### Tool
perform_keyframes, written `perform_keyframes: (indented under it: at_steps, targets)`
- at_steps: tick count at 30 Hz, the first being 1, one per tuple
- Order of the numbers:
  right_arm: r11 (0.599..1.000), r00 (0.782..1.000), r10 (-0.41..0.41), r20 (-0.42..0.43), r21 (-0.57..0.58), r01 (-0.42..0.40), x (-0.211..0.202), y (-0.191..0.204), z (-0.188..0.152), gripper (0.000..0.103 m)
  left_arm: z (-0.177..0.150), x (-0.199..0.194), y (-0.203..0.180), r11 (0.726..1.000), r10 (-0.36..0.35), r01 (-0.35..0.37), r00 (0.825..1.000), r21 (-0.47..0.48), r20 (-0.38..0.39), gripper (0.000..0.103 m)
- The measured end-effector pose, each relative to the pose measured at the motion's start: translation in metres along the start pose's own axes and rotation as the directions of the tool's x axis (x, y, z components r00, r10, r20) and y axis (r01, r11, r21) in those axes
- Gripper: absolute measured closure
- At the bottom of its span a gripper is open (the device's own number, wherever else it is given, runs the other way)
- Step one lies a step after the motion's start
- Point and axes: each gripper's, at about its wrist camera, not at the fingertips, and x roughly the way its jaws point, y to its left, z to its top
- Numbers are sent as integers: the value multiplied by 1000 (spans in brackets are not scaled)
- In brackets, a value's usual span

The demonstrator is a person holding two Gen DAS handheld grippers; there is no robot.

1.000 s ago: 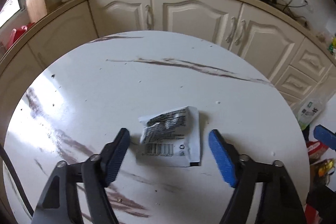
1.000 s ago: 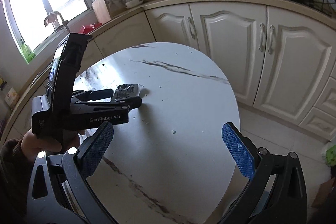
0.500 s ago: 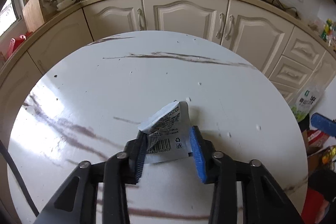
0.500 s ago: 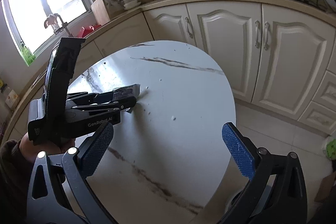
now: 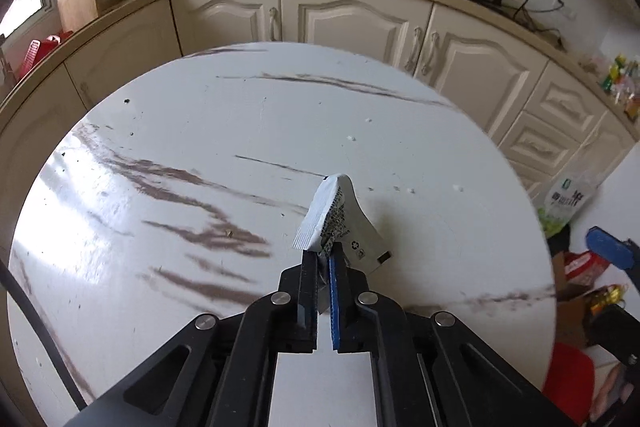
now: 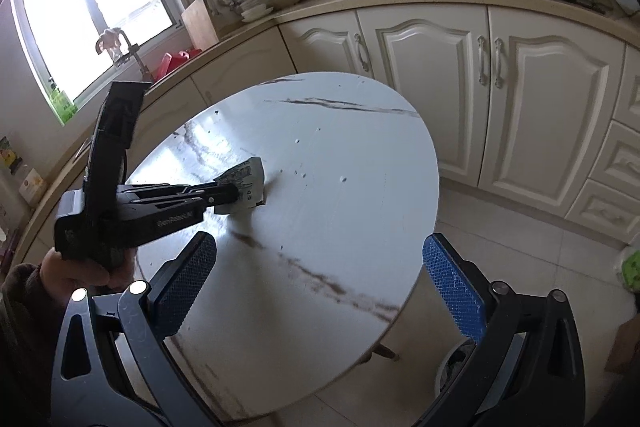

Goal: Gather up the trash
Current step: 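Carry the white packet to the blue bin and open the left tool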

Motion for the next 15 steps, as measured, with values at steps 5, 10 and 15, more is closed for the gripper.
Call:
perform_keyframes:
  at_steps: [5, 10, 15]
  targets:
    - [1000, 1000, -2, 28, 23, 1, -15, -8, -6, 0, -9, -37, -13, 999, -36, 35, 998, 18, 46, 103]
    - [997, 997, -49, 65, 57, 45, -39, -31, -21, 0, -22, -68, -63, 993, -89, 82, 992, 82, 86, 103]
    - [984, 984, -129, 123, 141, 111, -83, -81, -48, 0, -29, -84, -138, 968, -195, 178, 978, 180, 79, 103]
